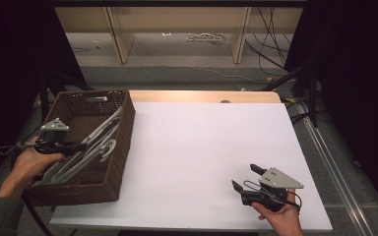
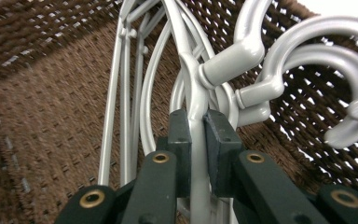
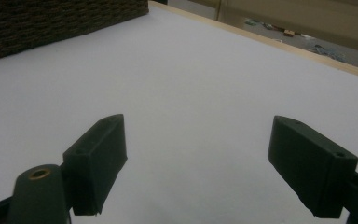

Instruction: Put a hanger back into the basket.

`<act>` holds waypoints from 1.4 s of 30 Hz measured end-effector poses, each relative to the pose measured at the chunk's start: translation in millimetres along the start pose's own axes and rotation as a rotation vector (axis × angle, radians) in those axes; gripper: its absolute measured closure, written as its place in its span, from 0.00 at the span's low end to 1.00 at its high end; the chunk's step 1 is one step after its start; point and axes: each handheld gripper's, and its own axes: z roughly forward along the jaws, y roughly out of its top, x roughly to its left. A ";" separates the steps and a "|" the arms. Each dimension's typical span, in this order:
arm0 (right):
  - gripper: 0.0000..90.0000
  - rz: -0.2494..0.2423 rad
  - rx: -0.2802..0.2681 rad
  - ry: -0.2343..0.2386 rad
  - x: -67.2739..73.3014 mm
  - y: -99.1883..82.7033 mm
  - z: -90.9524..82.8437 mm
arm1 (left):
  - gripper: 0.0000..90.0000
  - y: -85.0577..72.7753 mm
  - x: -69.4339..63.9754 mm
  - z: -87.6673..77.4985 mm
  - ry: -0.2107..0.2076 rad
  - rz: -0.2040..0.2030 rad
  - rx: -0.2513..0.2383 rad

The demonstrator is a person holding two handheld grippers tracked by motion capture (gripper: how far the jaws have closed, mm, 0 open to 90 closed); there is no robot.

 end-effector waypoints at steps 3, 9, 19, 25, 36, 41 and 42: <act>0.23 0.007 0.009 0.005 0.7 -0.2 0.0 | 0.90 -1.7 -2.0 8.3 0.015 0.014 0.018; 0.23 -0.001 0.003 0.001 0.1 -0.3 -0.2 | 0.89 -0.5 -3.4 12.6 -0.010 0.020 0.042; 0.23 0.011 0.004 0.010 2.1 0.9 2.4 | 0.57 1.4 -5.7 -6.1 0.020 -0.011 -0.002; 0.23 -0.003 0.007 0.017 0.5 2.1 5.5 | 0.49 9.1 -23.1 -25.7 0.024 0.021 -0.071; 0.23 -0.006 0.008 0.021 1.4 3.6 7.2 | 0.40 18.2 -84.7 -43.5 0.004 -0.088 -0.335; 0.23 -0.004 0.014 0.017 0.7 3.5 5.5 | 0.36 22.8 -106.1 -43.4 -0.016 -0.076 -0.388; 0.23 -0.005 0.015 0.014 0.3 3.4 5.4 | 0.36 23.5 -109.5 -43.5 -0.019 -0.072 -0.398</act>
